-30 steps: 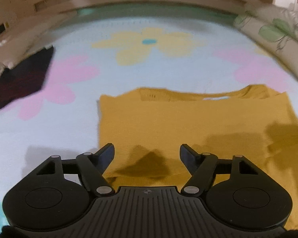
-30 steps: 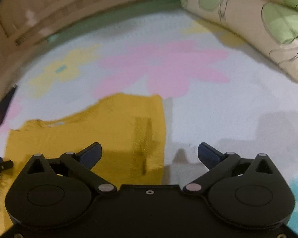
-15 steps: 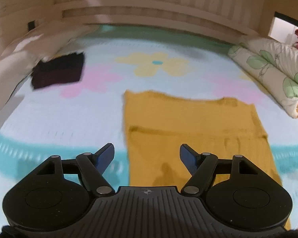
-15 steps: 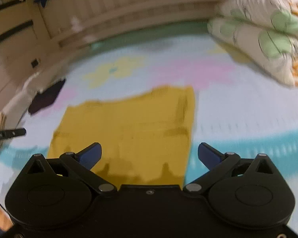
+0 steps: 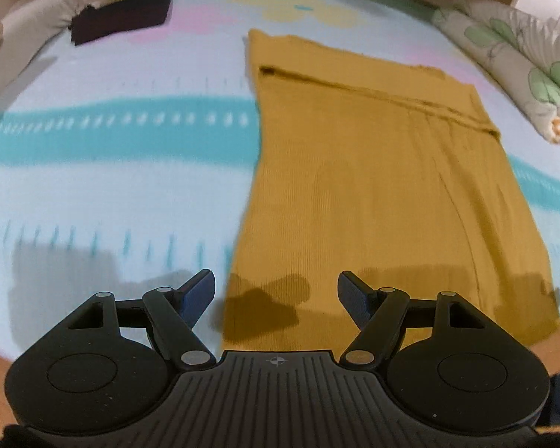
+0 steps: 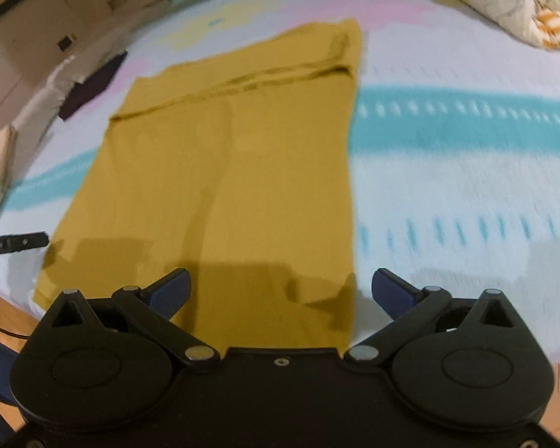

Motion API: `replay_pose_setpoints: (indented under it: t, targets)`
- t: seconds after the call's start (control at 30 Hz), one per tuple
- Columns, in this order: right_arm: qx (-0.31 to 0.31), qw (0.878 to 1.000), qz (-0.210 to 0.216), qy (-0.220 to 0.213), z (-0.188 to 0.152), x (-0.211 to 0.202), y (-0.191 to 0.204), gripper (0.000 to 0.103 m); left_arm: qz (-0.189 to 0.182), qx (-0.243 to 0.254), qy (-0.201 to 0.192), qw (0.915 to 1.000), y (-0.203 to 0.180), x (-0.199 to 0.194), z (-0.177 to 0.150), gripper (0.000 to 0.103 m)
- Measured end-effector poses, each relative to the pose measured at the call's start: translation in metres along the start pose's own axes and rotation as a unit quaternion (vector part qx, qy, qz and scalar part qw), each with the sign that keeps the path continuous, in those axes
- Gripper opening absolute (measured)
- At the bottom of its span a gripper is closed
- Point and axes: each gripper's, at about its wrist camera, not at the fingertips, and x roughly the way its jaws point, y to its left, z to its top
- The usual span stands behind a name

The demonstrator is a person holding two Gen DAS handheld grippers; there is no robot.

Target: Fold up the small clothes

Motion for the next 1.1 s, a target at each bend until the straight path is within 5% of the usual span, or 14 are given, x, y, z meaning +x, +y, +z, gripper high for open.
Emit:
replay_pose_setpoints:
  t: [0.23,0.83,0.97,1.1]
  targets:
    - [0.014,0.999,-0.001,0.03,-0.015,0.011,-0.01,0.103,0.033,0.035,0.039,0.9981,-0.008,0.017,-0.018,0.072]
    - [0.11,0.992,0.058,0.033,-0.015,0.025,-0.035,0.103,0.022,0.014,0.03,0.9992,-0.009,0.033,-0.016,0.088]
    - [0.143,0.986,0.079,0.033,-0.017,0.022,-0.042,0.103,0.025,0.018,0.013,0.9994,-0.01,0.027,-0.019,0.069]
    - [0.134,0.986,0.09,0.041,-0.019,0.02,-0.039,0.085,0.023,0.025,0.0,0.9994,-0.011,0.02,-0.02,0.048]
